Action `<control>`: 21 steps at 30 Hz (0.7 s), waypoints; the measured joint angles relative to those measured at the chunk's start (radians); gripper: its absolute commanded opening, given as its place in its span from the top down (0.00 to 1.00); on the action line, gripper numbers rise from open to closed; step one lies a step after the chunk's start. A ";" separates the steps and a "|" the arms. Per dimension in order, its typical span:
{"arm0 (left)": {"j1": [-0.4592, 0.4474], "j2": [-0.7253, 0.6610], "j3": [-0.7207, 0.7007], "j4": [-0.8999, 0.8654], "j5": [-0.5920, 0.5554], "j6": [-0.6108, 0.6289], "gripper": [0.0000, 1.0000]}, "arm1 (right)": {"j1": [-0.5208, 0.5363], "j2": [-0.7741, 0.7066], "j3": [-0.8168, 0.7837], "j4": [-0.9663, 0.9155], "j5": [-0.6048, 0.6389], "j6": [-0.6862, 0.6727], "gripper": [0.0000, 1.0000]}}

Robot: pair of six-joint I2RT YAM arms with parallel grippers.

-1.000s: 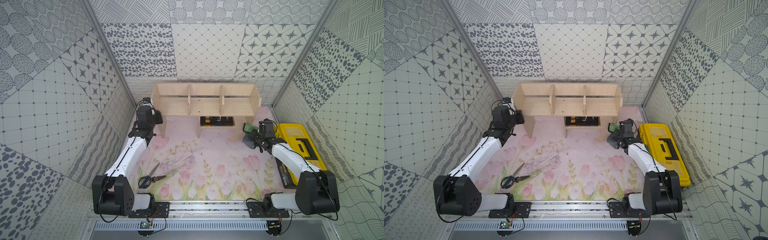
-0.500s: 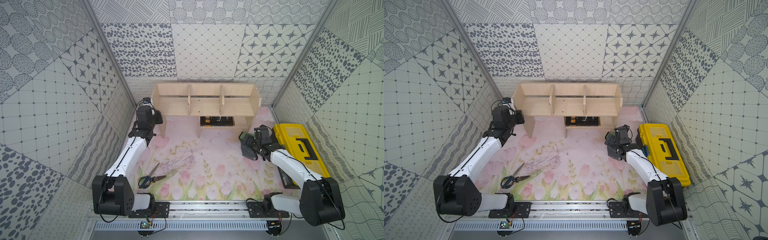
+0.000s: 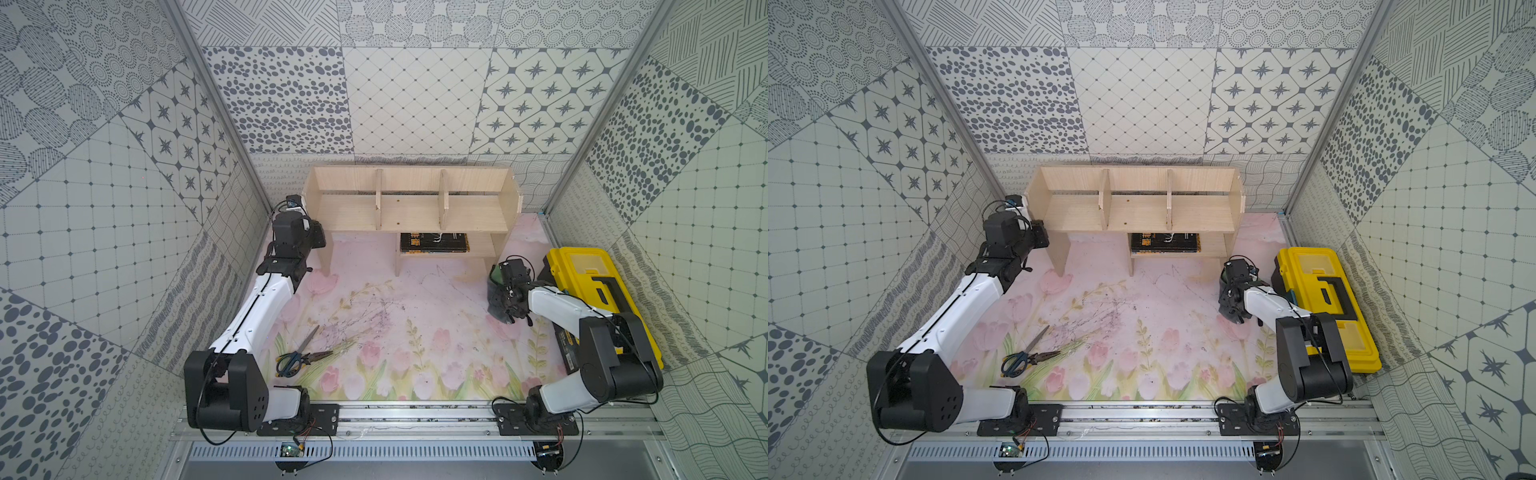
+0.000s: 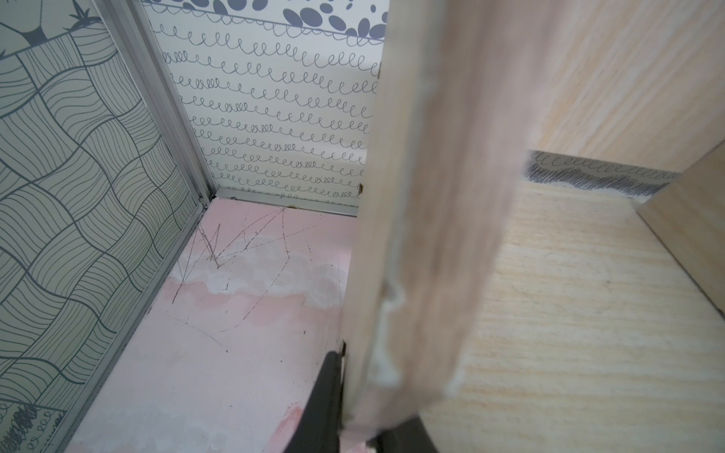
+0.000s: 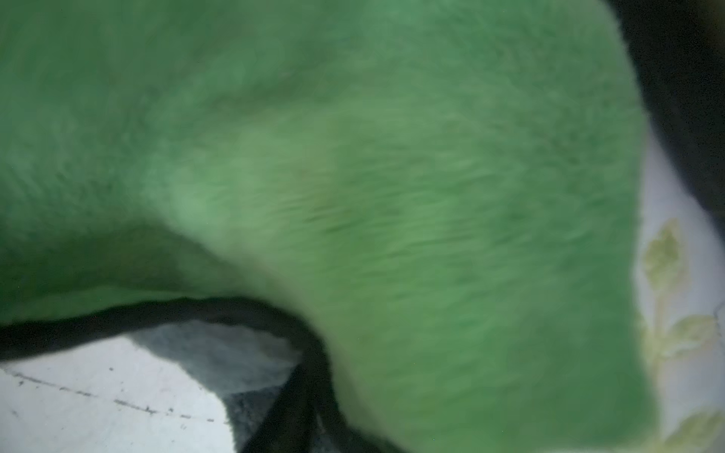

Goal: Wipe the bookshelf clean with a cloth
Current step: Wipe the dust from the shelf.

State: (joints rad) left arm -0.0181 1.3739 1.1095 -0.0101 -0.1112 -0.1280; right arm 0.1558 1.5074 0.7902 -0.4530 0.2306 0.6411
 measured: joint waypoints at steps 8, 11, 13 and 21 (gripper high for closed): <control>0.000 0.000 0.000 0.000 0.000 0.000 1.00 | 0.072 -0.170 0.068 -0.051 0.085 -0.105 1.00; 0.000 0.000 0.000 0.000 0.000 0.000 1.00 | 0.129 -0.251 0.160 -0.020 0.121 -0.200 1.00; 0.000 0.000 0.000 0.000 -0.001 0.000 1.00 | 0.173 -0.282 0.214 0.020 0.139 -0.260 1.00; 0.000 0.000 -0.001 0.002 -0.001 0.000 1.00 | 0.427 -0.253 0.331 0.150 0.208 -0.441 1.00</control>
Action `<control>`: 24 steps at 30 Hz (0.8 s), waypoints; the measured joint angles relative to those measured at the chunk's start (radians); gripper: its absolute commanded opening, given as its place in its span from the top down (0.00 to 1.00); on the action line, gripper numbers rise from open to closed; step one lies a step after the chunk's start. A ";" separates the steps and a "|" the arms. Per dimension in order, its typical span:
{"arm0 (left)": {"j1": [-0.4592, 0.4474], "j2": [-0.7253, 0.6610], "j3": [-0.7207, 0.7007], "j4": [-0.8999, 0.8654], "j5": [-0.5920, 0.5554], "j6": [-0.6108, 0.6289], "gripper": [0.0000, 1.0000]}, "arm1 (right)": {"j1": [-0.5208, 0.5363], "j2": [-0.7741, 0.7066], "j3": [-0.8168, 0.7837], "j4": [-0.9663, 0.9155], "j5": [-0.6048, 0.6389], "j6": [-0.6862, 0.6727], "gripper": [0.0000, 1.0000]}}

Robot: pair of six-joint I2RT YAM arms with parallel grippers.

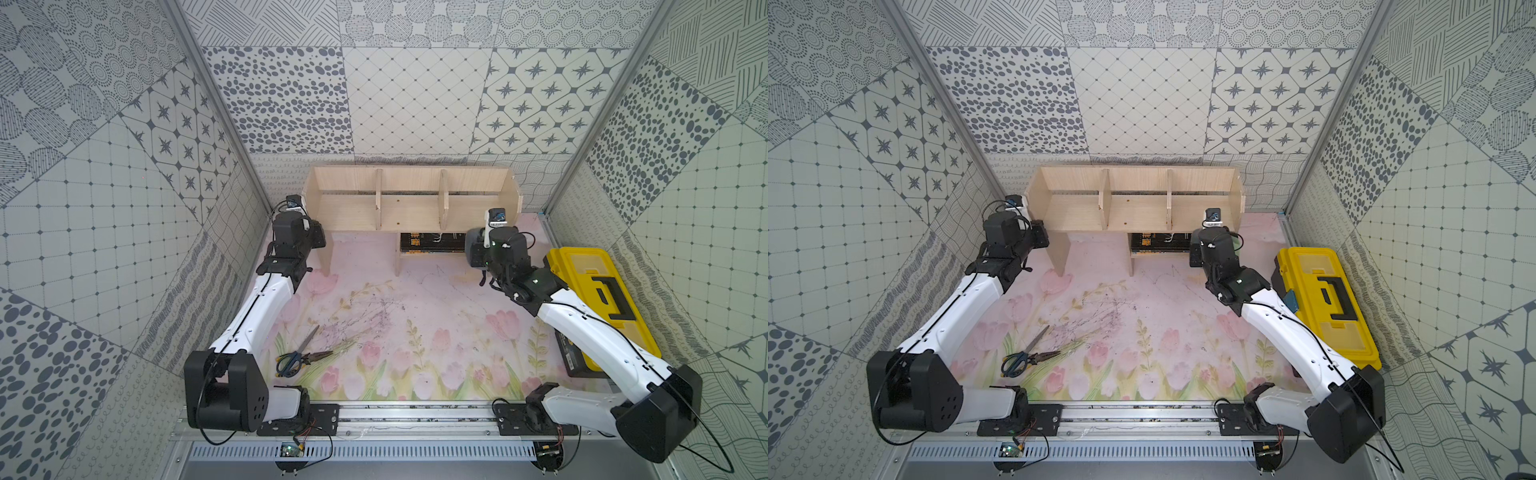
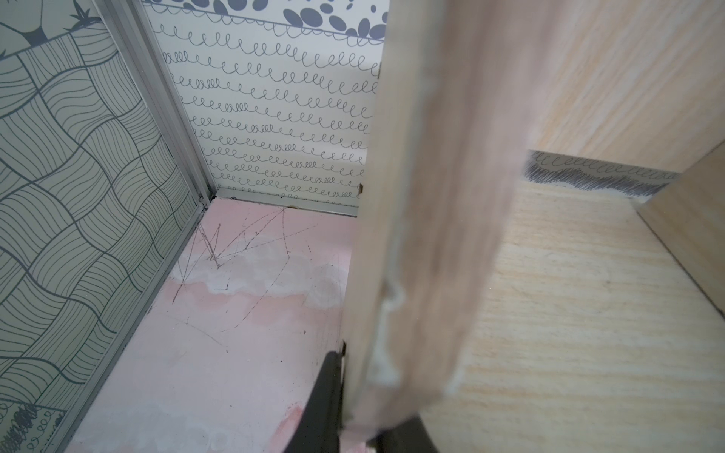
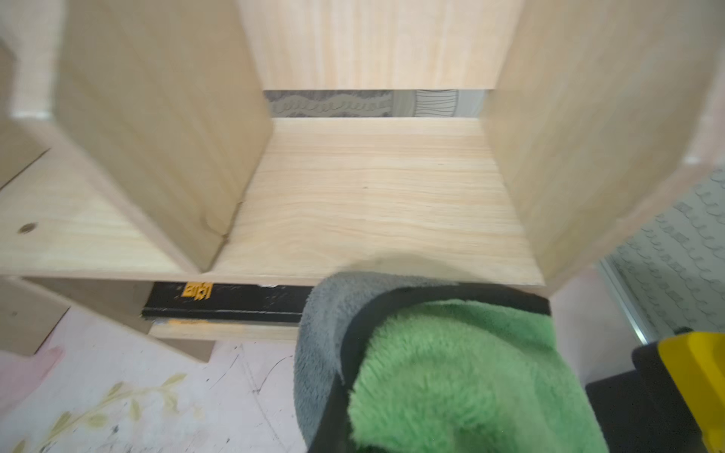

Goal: Wipe the bookshelf clean with a cloth
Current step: Wipe the dust from the shelf.

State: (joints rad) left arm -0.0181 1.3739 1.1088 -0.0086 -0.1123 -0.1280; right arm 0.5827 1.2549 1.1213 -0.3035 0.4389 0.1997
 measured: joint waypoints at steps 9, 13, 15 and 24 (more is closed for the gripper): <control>0.000 -0.001 -0.002 0.003 0.000 0.000 1.00 | 0.275 0.362 0.289 0.049 0.007 -0.082 1.00; 0.000 -0.001 -0.003 0.004 0.000 0.000 1.00 | 0.355 0.521 0.454 0.056 -0.011 -0.105 1.00; 0.000 -0.002 -0.003 0.004 0.000 0.000 1.00 | 0.373 0.566 0.507 0.061 -0.027 -0.105 1.00; 0.000 -0.008 -0.006 0.003 0.001 -0.001 1.00 | 0.302 0.377 0.201 0.220 0.007 -0.057 1.00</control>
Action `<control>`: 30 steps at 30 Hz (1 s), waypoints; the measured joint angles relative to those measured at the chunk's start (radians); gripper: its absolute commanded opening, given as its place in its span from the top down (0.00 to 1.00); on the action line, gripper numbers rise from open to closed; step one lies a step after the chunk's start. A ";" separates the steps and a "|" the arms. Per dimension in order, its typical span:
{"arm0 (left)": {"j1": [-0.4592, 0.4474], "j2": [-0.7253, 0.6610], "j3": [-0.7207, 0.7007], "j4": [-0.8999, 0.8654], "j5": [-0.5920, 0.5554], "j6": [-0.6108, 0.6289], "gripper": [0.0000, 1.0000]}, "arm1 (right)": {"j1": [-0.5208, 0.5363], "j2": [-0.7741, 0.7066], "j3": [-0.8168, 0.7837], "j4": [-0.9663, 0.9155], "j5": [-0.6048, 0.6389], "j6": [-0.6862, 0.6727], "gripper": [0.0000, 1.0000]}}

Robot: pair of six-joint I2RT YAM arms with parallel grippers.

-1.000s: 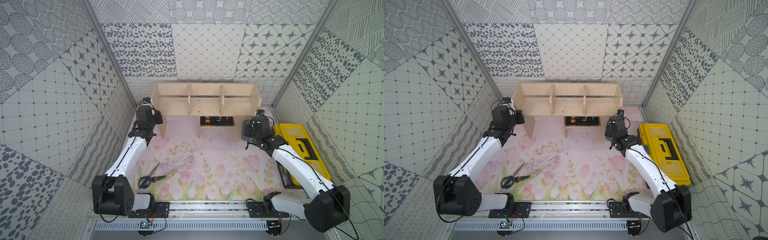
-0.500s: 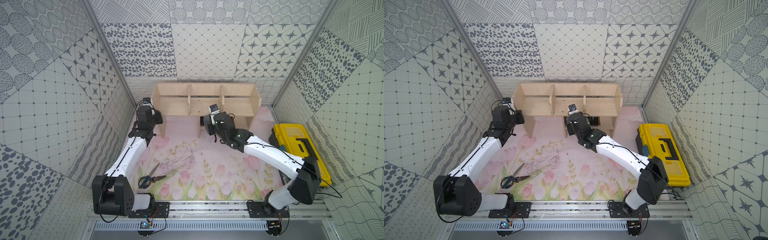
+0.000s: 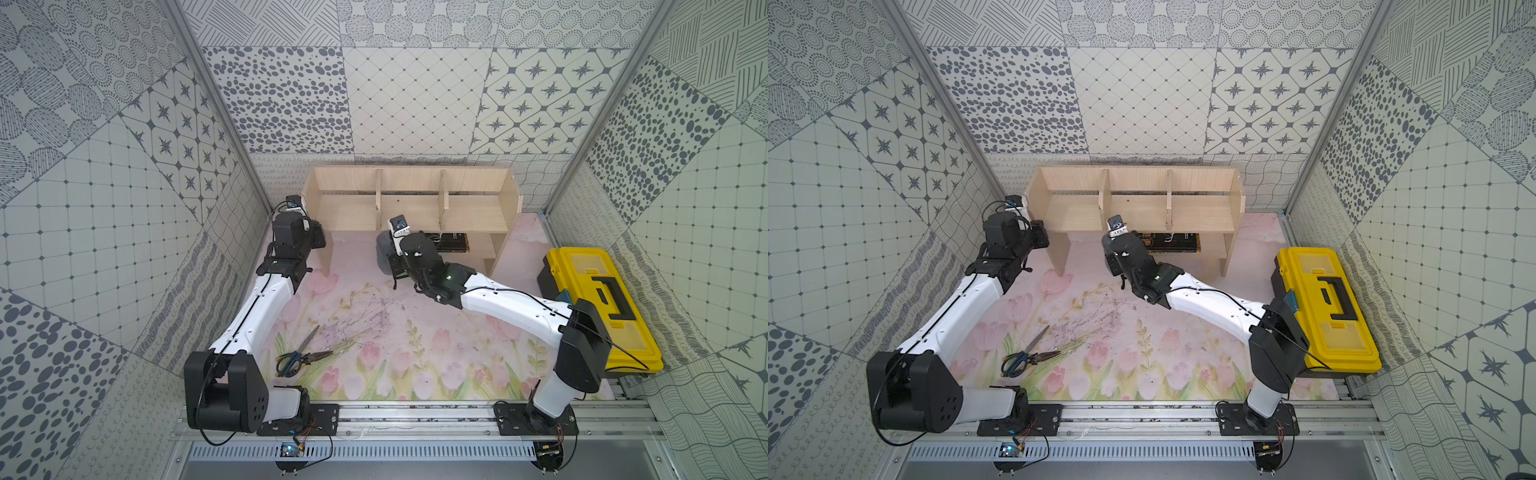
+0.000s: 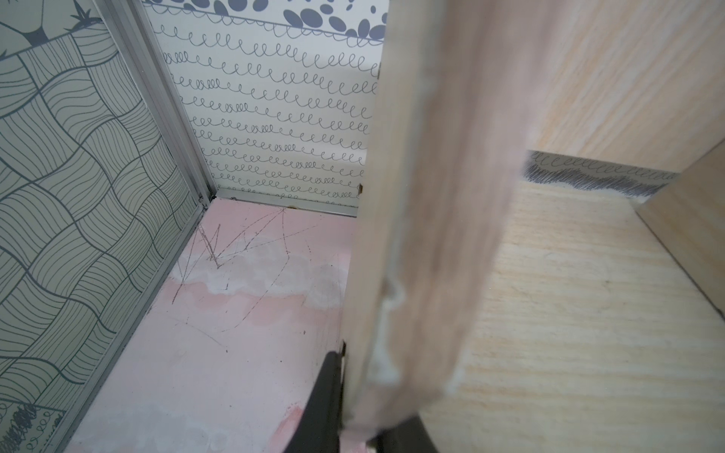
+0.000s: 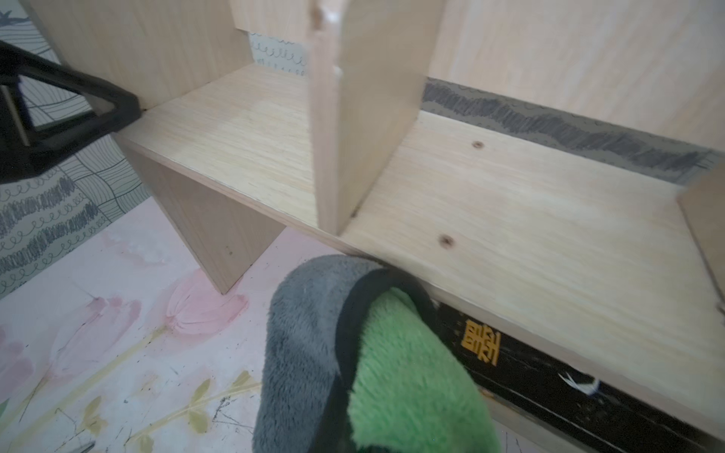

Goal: Wipe the bookshelf clean with a cloth
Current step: Wipe the dust from the shelf.

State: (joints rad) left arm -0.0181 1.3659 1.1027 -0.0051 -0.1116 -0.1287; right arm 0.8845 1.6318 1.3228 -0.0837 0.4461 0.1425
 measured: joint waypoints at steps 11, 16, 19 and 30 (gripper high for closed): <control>0.000 -0.028 -0.010 -0.019 0.025 -0.063 0.74 | 0.099 0.142 0.186 0.108 -0.079 -0.001 1.00; 0.000 -0.035 -0.011 -0.031 0.020 -0.079 0.93 | 0.168 0.369 0.420 0.127 -0.157 0.013 1.00; 0.000 -0.038 -0.012 -0.039 0.006 0.010 1.00 | 0.174 0.495 0.563 0.118 -0.194 0.039 1.00; 0.000 -0.039 -0.014 -0.037 0.018 0.016 1.00 | 0.161 0.687 0.684 0.138 -0.238 0.197 1.00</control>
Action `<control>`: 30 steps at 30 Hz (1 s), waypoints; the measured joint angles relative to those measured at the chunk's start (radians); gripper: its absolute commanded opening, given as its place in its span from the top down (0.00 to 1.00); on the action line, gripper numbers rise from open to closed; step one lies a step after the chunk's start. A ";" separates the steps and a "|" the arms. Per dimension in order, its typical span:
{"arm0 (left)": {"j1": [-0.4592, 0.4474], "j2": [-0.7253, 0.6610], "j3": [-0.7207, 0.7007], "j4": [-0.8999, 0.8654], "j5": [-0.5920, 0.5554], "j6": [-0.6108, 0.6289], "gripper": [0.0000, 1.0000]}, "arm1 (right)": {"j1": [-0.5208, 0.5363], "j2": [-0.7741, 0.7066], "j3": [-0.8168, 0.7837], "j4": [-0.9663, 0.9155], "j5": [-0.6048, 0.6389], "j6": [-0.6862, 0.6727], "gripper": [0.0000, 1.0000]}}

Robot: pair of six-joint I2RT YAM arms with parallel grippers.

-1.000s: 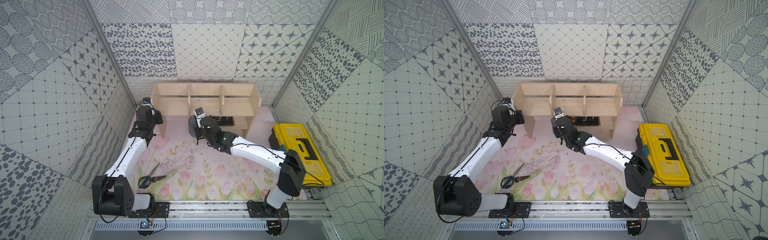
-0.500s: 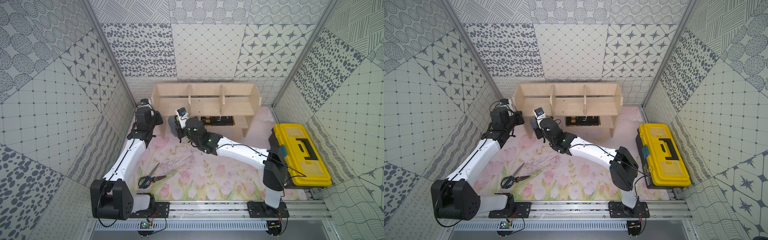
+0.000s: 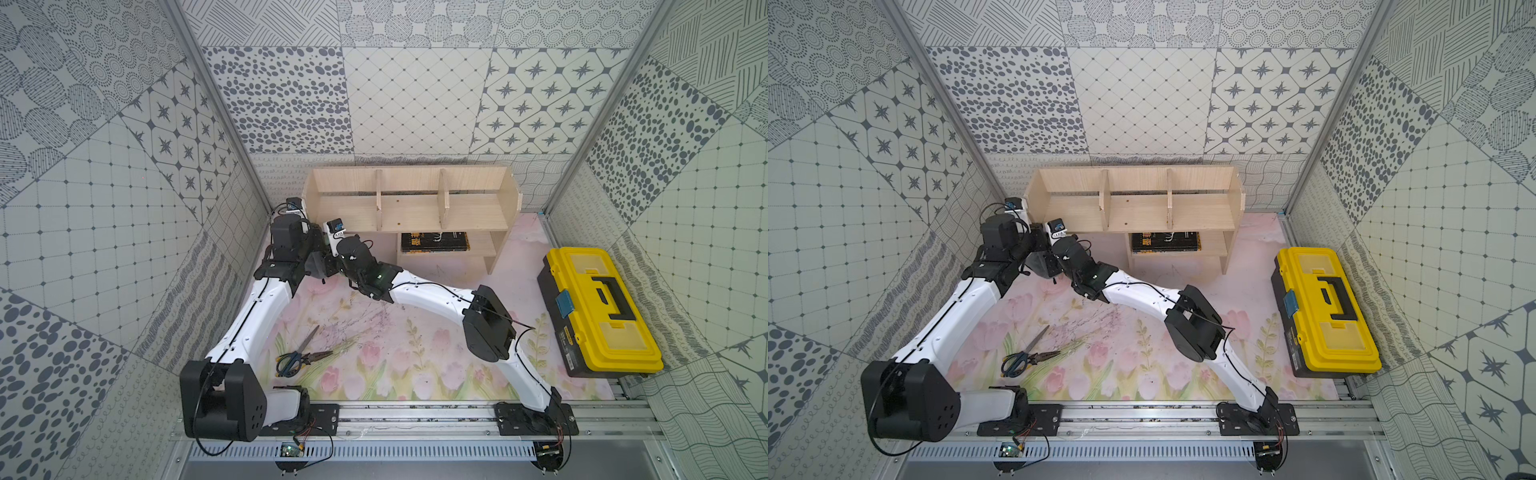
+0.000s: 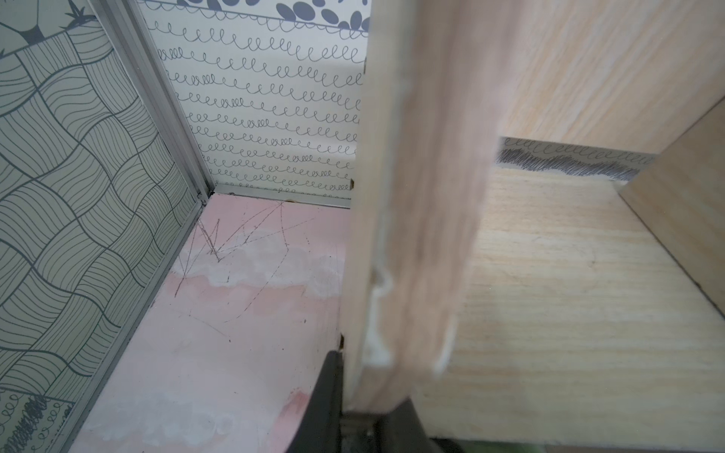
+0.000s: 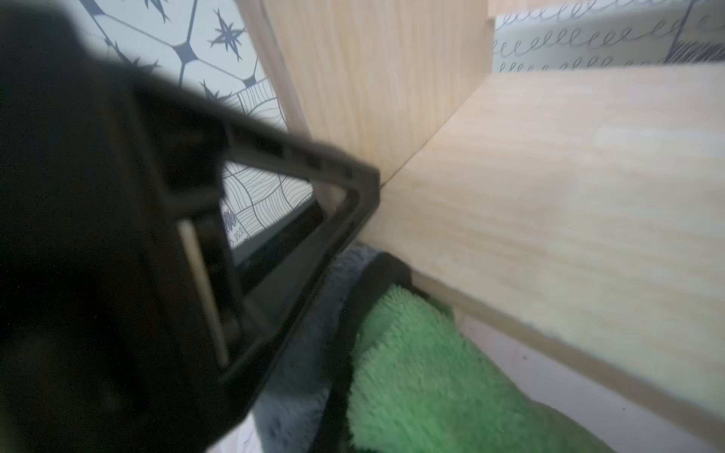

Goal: Wipe the bookshelf clean with a cloth
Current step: Wipe the dust from the shelf.

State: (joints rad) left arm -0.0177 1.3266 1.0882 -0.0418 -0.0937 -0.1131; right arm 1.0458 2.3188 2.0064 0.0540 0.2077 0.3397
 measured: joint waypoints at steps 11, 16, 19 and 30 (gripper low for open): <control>0.000 0.000 -0.005 0.010 0.000 -0.014 1.00 | 0.021 0.087 -0.027 -0.043 -0.048 0.064 1.00; 0.000 0.000 -0.008 0.016 0.001 -0.017 1.00 | 0.010 0.033 -0.009 -0.021 -0.020 0.059 1.00; 0.000 0.001 -0.009 0.018 0.001 -0.018 1.00 | -0.012 0.017 0.038 -0.008 -0.025 0.075 1.00; 0.000 0.001 -0.011 0.023 0.001 -0.018 1.00 | -0.001 0.033 -0.077 0.031 -0.045 0.124 1.00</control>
State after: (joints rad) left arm -0.0177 1.3277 1.0775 -0.0189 -0.0929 -0.1314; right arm 1.0447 2.3520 1.9289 0.0849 0.1627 0.4641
